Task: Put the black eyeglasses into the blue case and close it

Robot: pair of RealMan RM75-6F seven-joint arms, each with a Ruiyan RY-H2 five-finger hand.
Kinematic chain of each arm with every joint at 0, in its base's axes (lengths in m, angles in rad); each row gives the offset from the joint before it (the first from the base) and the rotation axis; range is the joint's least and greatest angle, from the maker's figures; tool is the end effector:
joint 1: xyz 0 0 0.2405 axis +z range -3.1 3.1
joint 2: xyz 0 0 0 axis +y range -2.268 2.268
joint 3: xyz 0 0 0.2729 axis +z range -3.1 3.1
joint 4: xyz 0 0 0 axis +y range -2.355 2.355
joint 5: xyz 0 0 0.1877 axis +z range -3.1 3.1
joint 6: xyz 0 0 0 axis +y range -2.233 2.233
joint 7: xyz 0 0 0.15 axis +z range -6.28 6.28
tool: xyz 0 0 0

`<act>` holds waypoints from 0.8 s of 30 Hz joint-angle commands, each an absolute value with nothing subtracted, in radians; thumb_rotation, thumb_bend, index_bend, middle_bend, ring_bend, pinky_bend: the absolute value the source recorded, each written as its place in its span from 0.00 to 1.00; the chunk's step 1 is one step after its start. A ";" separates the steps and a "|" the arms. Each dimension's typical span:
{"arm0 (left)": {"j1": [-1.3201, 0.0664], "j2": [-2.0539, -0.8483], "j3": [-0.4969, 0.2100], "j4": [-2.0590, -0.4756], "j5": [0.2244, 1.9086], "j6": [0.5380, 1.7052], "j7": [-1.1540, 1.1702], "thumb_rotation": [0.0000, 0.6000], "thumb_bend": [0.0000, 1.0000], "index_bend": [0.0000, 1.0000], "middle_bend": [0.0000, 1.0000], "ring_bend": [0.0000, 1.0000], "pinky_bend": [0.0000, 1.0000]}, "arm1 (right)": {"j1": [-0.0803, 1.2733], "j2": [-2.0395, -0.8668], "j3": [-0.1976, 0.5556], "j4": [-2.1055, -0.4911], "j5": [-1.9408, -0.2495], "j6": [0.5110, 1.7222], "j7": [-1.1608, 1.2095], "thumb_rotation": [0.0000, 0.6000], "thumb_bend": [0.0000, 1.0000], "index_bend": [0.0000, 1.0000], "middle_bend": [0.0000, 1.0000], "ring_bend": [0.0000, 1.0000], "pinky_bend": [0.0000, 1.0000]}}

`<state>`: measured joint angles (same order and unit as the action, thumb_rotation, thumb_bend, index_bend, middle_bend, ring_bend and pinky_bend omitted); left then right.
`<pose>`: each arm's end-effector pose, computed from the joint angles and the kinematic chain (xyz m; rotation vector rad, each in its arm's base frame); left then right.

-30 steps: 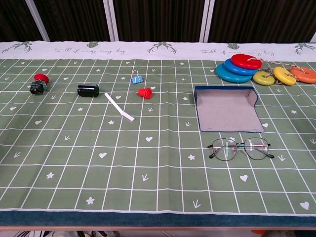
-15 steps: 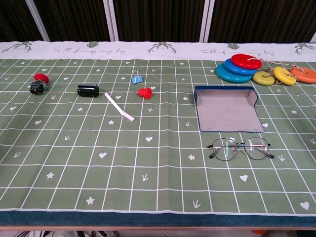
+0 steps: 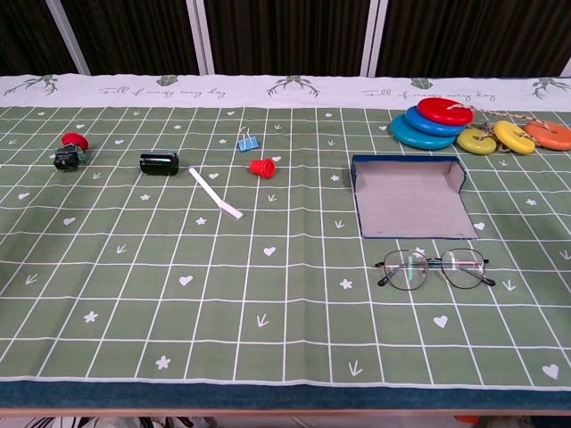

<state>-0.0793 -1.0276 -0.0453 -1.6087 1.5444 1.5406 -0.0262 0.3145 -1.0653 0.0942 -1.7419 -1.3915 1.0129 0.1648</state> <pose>-0.3129 0.1838 0.2212 -1.4099 -0.7959 -0.9083 -0.2785 -0.2481 0.1391 1.5983 -1.3262 0.8999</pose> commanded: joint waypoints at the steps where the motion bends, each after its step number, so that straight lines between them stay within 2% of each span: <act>1: -0.079 -1.027 -0.046 -1.610 1.541 1.540 -0.028 1.00 0.27 0.10 0.00 0.00 0.00 | 0.371 -1.128 0.120 -1.762 -1.320 0.964 0.109 1.00 0.24 0.36 0.09 0.12 0.22; 11: -0.080 -1.018 -0.049 -1.620 1.525 1.527 -0.031 1.00 0.27 0.10 0.00 0.00 0.00 | 0.442 -1.283 0.146 -1.688 -1.196 0.917 0.018 1.00 0.28 0.42 0.09 0.11 0.22; 17: -0.080 -1.014 -0.049 -1.623 1.524 1.527 -0.038 1.00 0.27 0.10 0.00 0.00 0.00 | 0.462 -1.362 0.147 -1.637 -1.157 0.922 -0.020 1.00 0.35 0.44 0.09 0.11 0.22; 24: -0.080 -1.015 -0.048 -1.623 1.523 1.525 -0.035 1.00 0.27 0.10 0.00 0.00 0.00 | 0.475 -1.420 0.141 -1.602 -1.138 0.929 -0.049 1.00 0.35 0.48 0.09 0.11 0.22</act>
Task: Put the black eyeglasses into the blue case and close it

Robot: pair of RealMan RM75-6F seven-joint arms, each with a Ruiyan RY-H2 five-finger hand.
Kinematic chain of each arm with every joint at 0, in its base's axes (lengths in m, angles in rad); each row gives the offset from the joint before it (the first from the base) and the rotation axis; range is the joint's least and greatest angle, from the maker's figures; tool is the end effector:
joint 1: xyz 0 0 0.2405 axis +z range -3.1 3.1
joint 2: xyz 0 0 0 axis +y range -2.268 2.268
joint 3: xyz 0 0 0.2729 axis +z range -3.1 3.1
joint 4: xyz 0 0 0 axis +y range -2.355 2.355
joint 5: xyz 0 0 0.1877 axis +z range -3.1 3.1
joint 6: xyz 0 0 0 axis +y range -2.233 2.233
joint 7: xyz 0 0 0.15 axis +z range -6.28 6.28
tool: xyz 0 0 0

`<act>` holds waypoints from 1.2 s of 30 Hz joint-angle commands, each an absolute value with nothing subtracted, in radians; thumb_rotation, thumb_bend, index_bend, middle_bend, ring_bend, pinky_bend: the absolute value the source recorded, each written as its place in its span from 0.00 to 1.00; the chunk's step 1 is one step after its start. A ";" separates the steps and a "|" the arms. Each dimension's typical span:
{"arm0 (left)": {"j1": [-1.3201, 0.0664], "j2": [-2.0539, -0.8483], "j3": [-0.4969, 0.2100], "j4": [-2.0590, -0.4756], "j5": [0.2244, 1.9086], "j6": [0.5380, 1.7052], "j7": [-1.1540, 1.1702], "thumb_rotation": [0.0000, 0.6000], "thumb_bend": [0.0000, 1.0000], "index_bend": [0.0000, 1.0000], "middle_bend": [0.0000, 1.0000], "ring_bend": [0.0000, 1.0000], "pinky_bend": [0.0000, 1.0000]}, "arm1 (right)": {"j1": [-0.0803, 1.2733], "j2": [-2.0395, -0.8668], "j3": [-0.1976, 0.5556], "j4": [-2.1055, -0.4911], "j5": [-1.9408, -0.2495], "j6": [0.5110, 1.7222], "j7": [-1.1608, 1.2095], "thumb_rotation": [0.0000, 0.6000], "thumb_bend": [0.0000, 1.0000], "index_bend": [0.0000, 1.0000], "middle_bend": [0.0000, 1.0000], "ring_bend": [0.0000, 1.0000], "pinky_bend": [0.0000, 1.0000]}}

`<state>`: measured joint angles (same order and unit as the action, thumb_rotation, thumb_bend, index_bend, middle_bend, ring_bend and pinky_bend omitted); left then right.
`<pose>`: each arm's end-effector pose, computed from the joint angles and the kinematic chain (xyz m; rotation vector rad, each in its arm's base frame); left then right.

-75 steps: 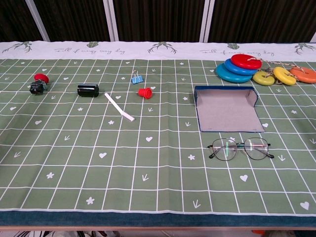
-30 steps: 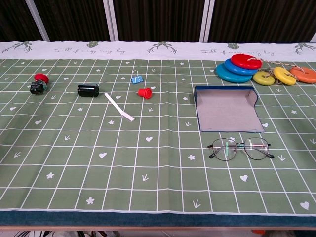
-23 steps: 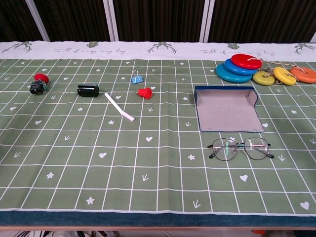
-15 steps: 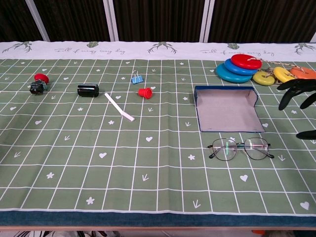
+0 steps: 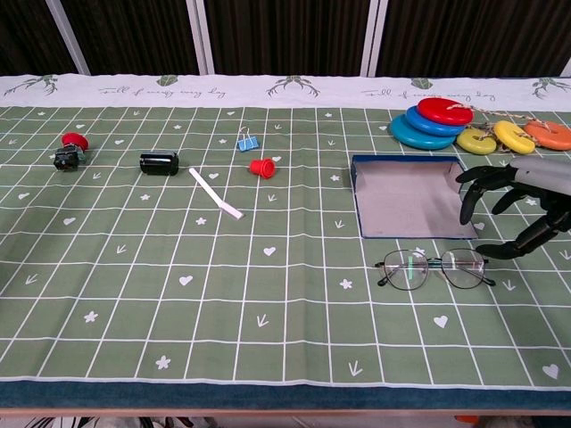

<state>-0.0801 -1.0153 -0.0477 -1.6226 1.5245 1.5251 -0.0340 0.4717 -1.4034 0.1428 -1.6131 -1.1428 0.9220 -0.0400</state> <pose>-0.3142 0.1845 0.2236 -1.3973 -0.8196 -0.8987 -0.2447 -0.2904 0.0341 1.6292 -1.4330 0.9076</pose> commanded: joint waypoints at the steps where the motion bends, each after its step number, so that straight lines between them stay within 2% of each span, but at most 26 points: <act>1: -0.080 -1.015 -0.049 -1.623 1.522 1.525 -0.035 1.00 0.27 0.10 0.00 0.00 0.00 | 0.475 -1.429 0.139 -1.597 -1.139 0.935 -0.053 1.00 0.35 0.49 0.09 0.11 0.22; 20: -0.081 -1.014 -0.051 -1.621 1.518 1.522 -0.037 1.00 0.27 0.10 0.00 0.00 0.00 | 0.501 -1.543 0.134 -1.552 -1.094 0.960 -0.137 1.00 0.36 0.52 0.09 0.11 0.22; 36: -0.081 -1.013 -0.052 -1.621 1.515 1.520 -0.038 1.00 0.27 0.10 0.00 0.00 0.00 | 0.507 -1.559 0.128 -1.538 -1.063 0.951 -0.154 1.00 0.41 0.55 0.09 0.11 0.22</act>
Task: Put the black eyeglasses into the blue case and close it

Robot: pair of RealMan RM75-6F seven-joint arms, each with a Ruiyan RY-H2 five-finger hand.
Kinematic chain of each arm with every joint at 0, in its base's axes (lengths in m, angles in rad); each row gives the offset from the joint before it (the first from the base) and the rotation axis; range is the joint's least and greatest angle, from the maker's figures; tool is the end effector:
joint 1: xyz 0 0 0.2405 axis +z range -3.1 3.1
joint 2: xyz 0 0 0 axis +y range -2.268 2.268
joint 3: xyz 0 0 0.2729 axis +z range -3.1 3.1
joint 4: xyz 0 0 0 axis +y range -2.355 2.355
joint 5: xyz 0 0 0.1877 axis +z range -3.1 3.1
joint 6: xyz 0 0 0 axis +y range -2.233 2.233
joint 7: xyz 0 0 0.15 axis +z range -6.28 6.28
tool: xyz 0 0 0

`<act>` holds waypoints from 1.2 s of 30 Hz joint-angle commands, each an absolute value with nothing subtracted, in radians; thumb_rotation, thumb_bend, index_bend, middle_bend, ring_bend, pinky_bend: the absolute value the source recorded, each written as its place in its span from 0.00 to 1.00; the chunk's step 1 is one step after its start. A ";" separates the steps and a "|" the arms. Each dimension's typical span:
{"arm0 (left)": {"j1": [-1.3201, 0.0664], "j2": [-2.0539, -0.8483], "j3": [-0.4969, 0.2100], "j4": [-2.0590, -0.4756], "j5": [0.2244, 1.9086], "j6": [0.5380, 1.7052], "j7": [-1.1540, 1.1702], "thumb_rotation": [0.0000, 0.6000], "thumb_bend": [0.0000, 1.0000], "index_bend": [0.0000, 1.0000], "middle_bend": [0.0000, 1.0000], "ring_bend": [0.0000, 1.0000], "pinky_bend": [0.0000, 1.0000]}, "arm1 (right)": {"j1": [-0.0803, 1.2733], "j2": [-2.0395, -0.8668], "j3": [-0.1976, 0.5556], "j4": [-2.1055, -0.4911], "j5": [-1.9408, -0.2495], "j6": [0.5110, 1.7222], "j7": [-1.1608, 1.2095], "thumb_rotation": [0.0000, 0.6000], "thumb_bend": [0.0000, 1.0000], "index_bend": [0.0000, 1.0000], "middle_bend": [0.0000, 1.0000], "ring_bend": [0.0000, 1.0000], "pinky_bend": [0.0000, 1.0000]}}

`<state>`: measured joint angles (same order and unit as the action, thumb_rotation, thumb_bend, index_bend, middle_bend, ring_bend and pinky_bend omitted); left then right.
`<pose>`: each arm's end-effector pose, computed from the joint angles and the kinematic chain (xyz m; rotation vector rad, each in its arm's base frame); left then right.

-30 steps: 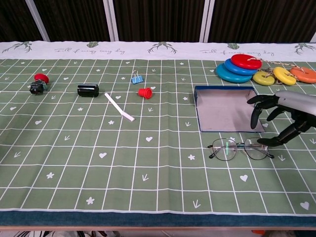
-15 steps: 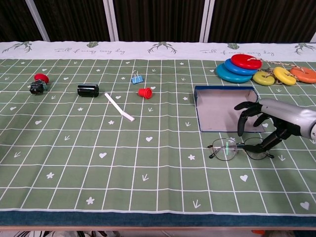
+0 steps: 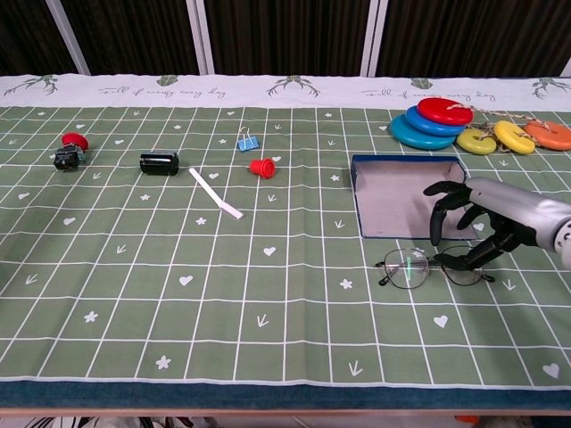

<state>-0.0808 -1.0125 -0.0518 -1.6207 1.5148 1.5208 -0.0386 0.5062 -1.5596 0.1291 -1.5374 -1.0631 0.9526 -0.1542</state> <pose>-0.3156 0.1856 0.2254 -1.3890 -0.8226 -0.8949 -0.2328 -0.2903 -0.0121 1.6436 -1.4305 0.8756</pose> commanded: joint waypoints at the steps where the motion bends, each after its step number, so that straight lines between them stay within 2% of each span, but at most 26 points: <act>1: -0.081 -1.013 -0.051 -1.621 1.515 1.520 -0.037 1.00 0.27 0.10 0.00 0.00 0.00 | 0.507 -1.559 0.127 -1.539 -1.062 0.951 -0.154 1.00 0.41 0.55 0.09 0.11 0.22; 36: -0.082 -1.010 -0.051 -1.622 1.514 1.517 -0.037 1.00 0.27 0.10 0.00 0.00 0.00 | 0.516 -1.583 0.115 -1.544 -1.013 0.935 -0.180 1.00 0.41 0.55 0.09 0.11 0.22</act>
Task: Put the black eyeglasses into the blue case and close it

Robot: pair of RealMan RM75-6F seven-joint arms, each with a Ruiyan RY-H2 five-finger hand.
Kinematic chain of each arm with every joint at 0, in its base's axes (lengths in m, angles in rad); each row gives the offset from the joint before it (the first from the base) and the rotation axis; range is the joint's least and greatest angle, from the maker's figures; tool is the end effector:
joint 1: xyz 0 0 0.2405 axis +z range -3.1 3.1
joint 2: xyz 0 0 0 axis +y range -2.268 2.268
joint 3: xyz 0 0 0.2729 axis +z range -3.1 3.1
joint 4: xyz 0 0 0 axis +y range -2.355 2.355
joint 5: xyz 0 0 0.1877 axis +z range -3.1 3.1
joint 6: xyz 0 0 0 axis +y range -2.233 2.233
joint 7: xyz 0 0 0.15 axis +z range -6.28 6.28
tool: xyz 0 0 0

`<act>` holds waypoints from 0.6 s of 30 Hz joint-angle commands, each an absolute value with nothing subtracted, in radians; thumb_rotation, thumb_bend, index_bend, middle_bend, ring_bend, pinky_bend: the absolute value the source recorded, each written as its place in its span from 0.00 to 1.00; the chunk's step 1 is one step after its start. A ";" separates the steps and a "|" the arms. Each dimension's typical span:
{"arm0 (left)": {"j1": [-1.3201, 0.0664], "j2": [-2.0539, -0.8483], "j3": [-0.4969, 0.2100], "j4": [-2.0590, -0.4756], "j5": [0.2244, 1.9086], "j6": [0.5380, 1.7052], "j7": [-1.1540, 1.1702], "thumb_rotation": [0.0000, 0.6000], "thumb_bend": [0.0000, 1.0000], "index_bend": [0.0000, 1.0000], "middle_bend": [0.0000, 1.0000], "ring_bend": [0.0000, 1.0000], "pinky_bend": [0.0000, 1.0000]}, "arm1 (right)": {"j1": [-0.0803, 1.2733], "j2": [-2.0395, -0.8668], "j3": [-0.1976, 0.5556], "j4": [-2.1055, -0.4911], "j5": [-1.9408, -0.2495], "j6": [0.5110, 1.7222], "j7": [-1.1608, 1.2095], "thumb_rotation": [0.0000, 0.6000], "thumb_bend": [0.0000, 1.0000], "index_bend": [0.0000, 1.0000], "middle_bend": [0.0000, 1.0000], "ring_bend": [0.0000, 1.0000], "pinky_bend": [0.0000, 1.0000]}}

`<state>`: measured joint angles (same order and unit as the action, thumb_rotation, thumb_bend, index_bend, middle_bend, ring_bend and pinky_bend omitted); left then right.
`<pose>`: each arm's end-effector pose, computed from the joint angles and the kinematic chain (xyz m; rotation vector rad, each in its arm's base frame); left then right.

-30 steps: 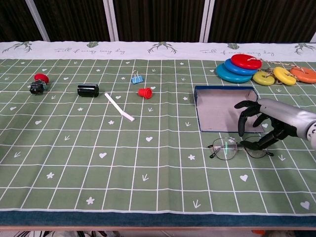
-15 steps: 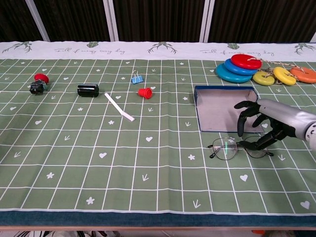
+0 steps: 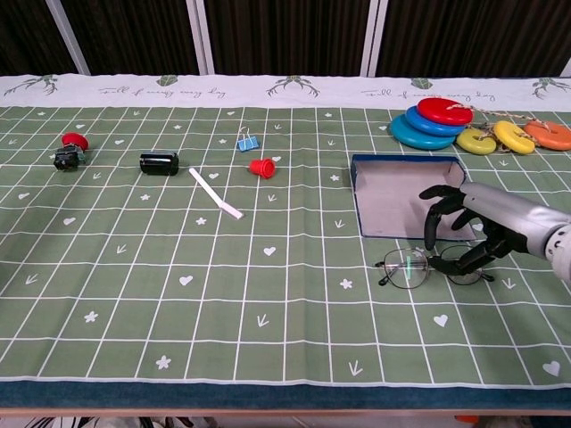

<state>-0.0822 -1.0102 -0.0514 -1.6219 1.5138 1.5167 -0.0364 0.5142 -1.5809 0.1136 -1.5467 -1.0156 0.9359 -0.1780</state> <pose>-0.3157 0.1860 0.2255 -1.3921 -0.8230 -0.8901 -0.2310 -0.2834 -0.0246 1.6550 -1.4821 0.8374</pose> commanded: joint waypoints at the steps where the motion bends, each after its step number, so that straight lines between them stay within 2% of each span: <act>1: -0.082 -1.010 -0.051 -1.622 1.514 1.517 -0.037 1.00 0.27 0.10 0.00 0.00 0.00 | 0.516 -1.583 0.114 -1.542 -1.012 0.934 -0.180 1.00 0.41 0.55 0.09 0.11 0.22; 18: -0.082 -1.012 -0.050 -1.621 1.513 1.514 -0.033 1.00 0.27 0.10 0.00 0.00 0.00 | 0.523 -1.578 0.114 -1.542 -0.994 0.917 -0.179 1.00 0.45 0.58 0.09 0.11 0.22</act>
